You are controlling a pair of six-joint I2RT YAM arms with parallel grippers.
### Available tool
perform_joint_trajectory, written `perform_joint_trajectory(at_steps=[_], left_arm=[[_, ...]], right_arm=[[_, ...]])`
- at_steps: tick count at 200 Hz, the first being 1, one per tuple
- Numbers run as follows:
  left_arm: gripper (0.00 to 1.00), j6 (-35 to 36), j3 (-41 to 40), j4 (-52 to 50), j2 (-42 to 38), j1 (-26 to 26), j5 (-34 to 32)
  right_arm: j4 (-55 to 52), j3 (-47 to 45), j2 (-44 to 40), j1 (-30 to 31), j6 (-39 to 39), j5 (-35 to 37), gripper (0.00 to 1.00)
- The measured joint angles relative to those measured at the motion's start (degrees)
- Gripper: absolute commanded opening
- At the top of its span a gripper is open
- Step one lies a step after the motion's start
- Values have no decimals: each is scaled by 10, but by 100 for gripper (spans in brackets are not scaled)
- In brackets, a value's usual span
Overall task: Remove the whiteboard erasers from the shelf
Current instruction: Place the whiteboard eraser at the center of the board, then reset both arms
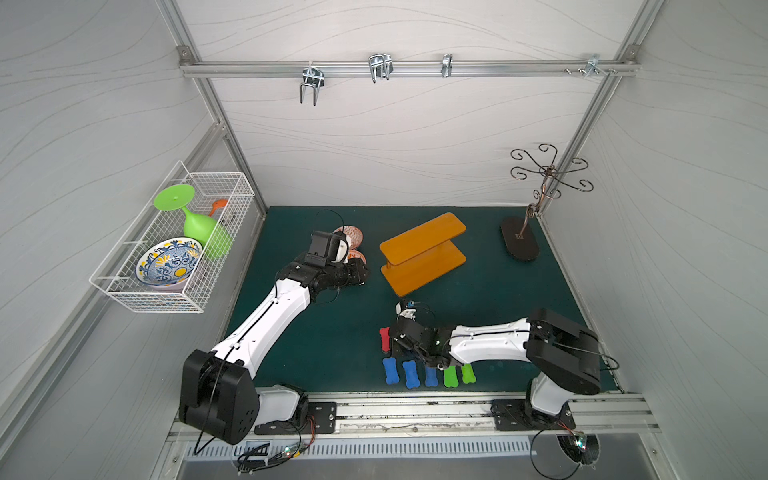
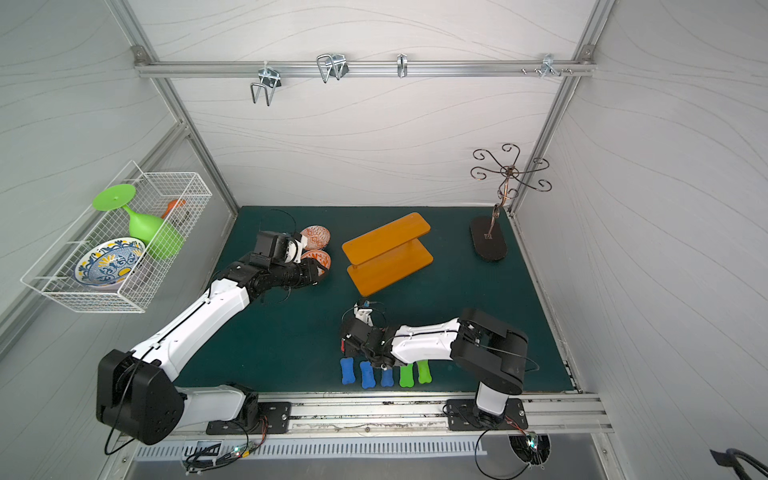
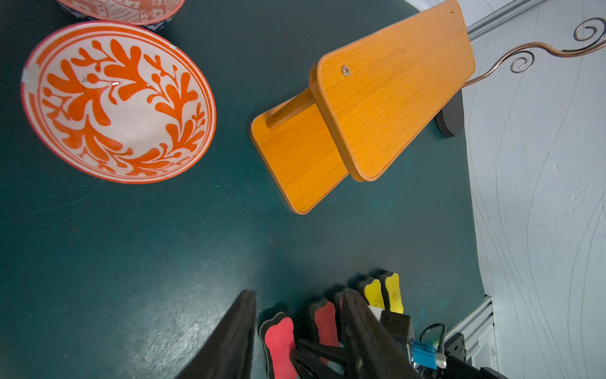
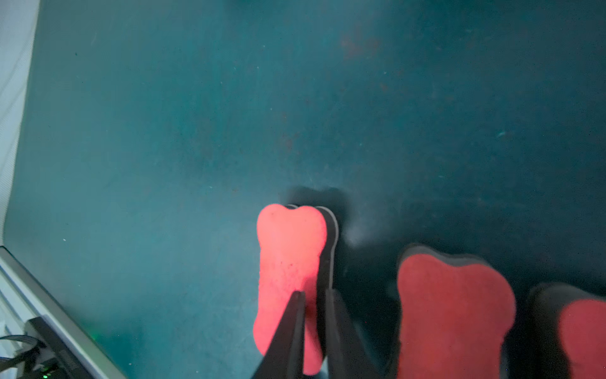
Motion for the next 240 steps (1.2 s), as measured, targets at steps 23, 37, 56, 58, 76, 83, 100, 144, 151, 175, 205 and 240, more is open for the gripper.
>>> perform_joint_trajectory(at_steps=[23, 37, 56, 58, 76, 83, 100, 144, 151, 175, 205, 240], left_arm=[[47, 2, 0, 0, -1, 2, 0], [48, 4, -2, 0, -7, 3, -2], [55, 11, -11, 2, -29, 3, -15], [56, 11, -13, 3, -33, 3, -17], [71, 20, -31, 17, -68, 3, -49], [77, 24, -42, 26, -85, 3, -67], [100, 33, -84, 72, -132, 3, -114], [99, 71, -262, 251, -214, 3, -266], [99, 86, -292, 283, -213, 3, -285], [99, 130, -355, 340, -171, 16, -320], [99, 182, -348, 365, -116, 65, -306], [99, 242, -354, 452, -70, 104, -255]], right_arm=[[-14, 0, -15, 1, -4, 0, 40], [-24, 2, -38, 4, -19, 5, 47], [-47, 18, -73, 9, -59, 21, 63], [-50, 21, -77, 9, -65, 25, 64], [-73, 41, -120, 7, -128, 69, 76], [-78, 42, -141, 3, -148, 88, 79], [-80, 22, -204, -32, -213, 119, 90], [40, -132, -359, -337, -444, 16, 99], [61, -150, -353, -403, -455, -50, 99], [88, -138, -269, -588, -450, -188, 99], [149, -155, -248, -683, -471, -220, 99], [257, -265, -269, -688, -522, -191, 99]])
